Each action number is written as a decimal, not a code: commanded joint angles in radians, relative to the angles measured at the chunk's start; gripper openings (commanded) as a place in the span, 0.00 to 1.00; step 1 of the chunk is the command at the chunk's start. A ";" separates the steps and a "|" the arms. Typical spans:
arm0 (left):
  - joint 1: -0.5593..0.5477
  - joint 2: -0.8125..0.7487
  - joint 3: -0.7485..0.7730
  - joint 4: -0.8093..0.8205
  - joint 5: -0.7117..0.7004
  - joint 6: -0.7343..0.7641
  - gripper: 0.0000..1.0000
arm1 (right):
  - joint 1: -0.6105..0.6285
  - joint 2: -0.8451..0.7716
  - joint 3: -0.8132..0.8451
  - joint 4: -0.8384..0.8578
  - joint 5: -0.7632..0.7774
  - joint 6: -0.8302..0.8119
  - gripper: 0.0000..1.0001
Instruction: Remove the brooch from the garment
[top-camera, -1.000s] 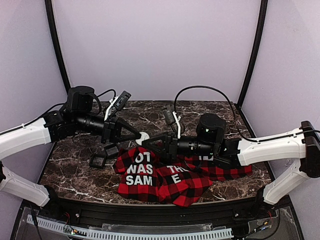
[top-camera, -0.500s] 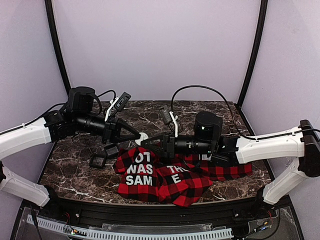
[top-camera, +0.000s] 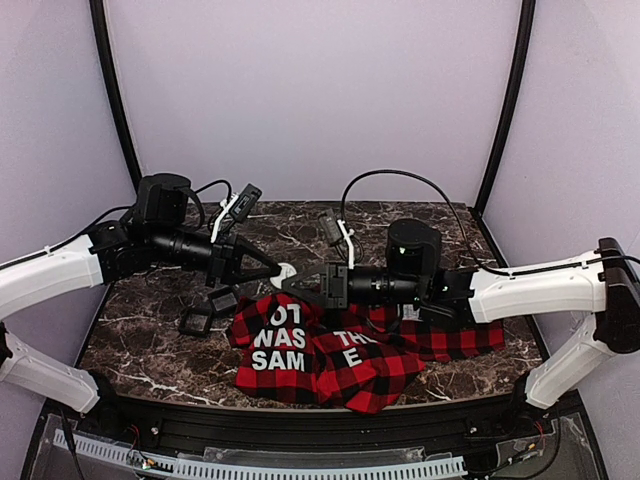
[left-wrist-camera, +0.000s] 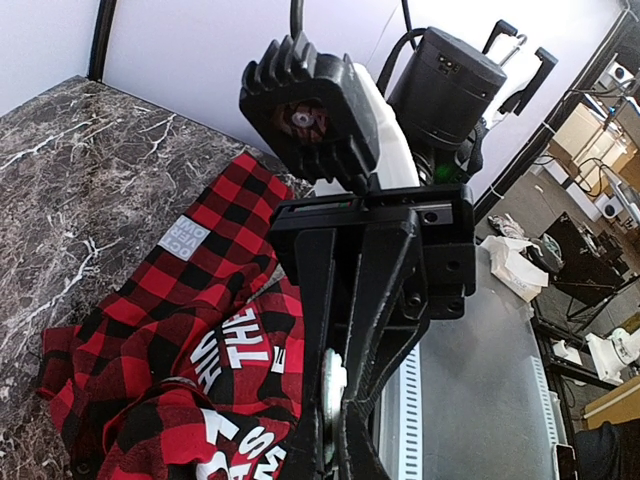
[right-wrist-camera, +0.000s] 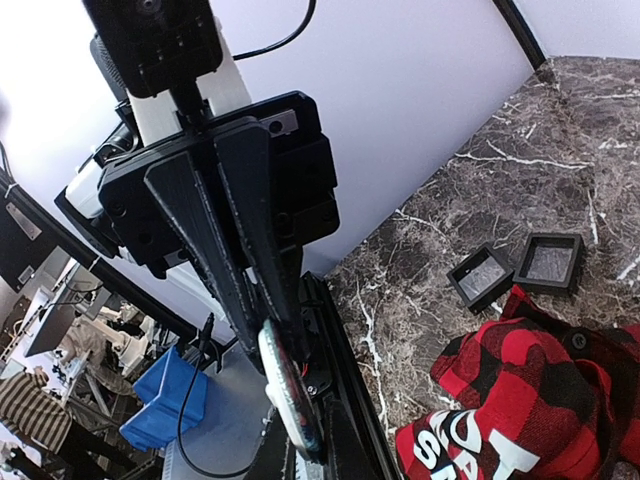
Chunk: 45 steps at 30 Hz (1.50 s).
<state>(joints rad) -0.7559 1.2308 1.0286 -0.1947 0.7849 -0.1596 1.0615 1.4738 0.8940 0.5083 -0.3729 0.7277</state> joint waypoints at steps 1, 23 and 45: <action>-0.035 -0.006 0.012 -0.018 0.116 0.019 0.01 | -0.061 0.053 0.058 -0.075 0.134 0.077 0.05; -0.042 -0.013 0.016 -0.036 0.085 0.037 0.01 | -0.126 0.096 -0.003 -0.036 0.139 0.257 0.04; -0.042 0.025 0.049 -0.113 -0.067 0.051 0.01 | -0.123 0.057 -0.003 0.007 0.055 0.156 0.10</action>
<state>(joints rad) -0.7616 1.2652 1.0489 -0.2405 0.6365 -0.1371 0.9962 1.5387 0.9058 0.5289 -0.4278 0.8944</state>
